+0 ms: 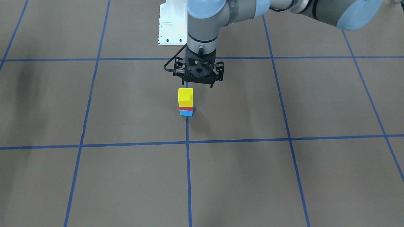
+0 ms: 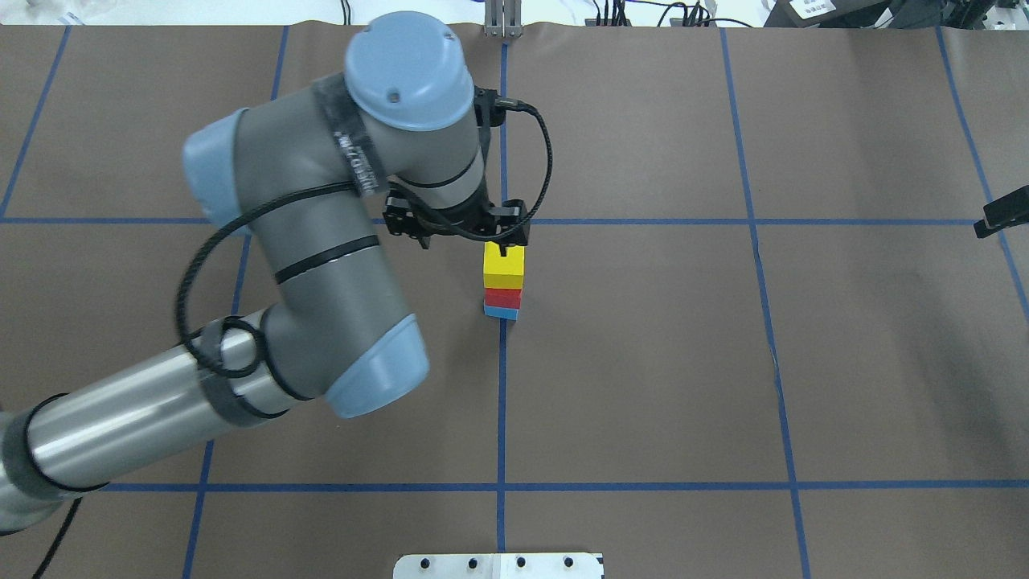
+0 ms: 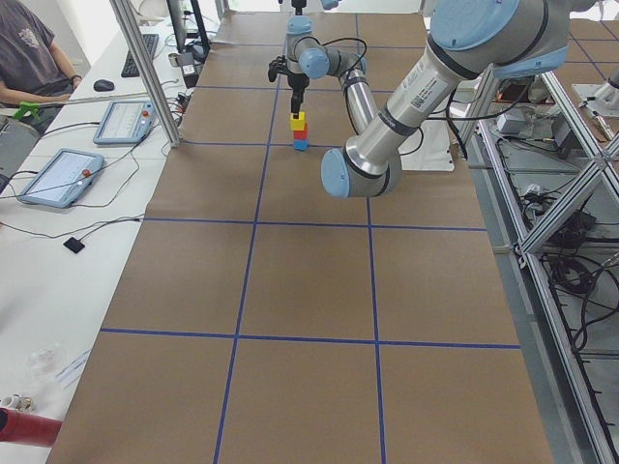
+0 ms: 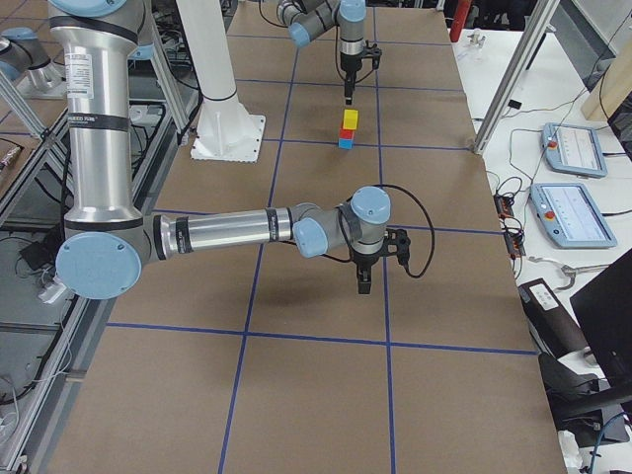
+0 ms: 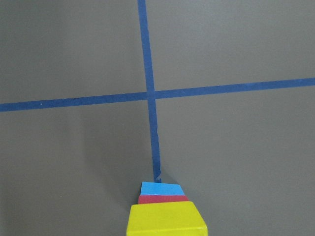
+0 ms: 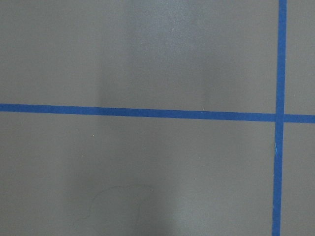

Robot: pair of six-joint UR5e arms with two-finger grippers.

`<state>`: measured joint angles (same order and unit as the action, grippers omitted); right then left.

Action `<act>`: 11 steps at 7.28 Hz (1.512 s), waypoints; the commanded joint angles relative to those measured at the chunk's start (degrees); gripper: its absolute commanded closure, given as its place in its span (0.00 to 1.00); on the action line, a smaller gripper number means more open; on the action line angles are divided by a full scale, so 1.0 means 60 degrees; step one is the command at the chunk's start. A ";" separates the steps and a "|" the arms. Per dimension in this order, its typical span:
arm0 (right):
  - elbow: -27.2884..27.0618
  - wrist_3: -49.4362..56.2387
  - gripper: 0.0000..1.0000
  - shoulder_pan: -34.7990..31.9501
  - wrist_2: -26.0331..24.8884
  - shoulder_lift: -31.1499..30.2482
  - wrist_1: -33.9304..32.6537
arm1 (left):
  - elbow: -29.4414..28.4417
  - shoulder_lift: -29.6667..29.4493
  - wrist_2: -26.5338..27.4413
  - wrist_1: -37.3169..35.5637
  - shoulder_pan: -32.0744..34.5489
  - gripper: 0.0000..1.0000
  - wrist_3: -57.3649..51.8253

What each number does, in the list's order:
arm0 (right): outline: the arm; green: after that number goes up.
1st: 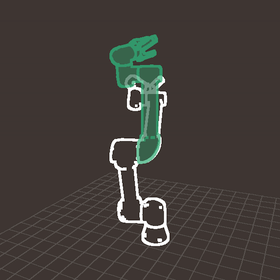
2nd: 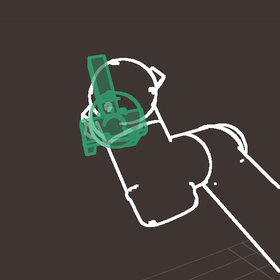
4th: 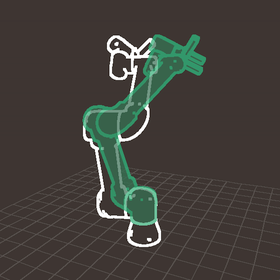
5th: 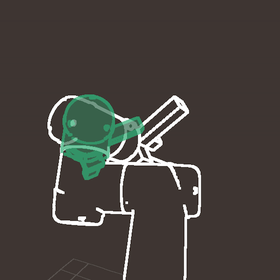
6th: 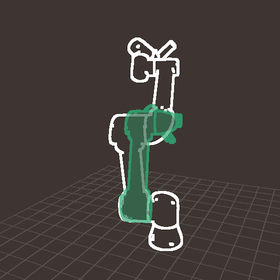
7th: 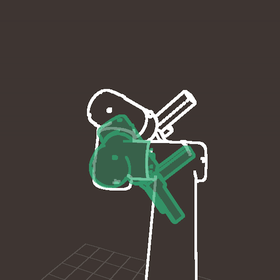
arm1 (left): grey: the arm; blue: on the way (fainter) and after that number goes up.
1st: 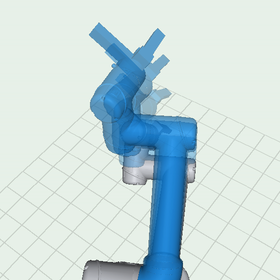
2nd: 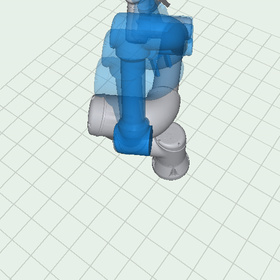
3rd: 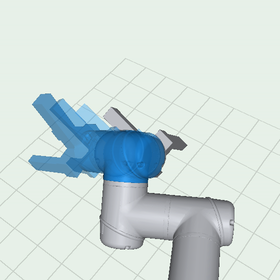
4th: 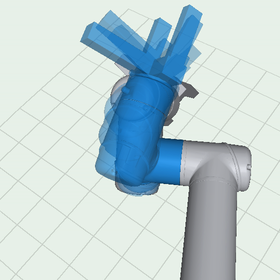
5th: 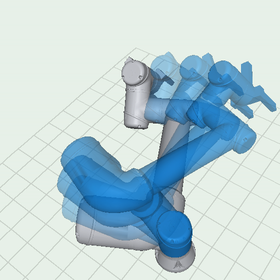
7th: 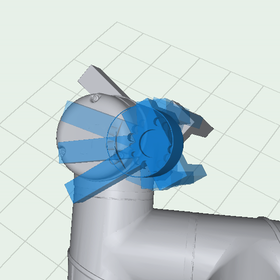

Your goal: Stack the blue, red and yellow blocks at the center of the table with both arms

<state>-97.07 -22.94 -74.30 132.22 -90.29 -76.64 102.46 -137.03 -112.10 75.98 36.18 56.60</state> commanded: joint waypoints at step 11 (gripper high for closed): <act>-0.0375 0.1129 0.01 -0.1592 0.0785 -0.0216 -0.0132 | 0.0267 0.8201 -0.3790 0.2204 0.7798 0.01 -0.8907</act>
<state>-99.17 -16.21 -84.34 137.00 -92.01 -77.37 103.76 -89.79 -135.98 89.11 82.89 3.34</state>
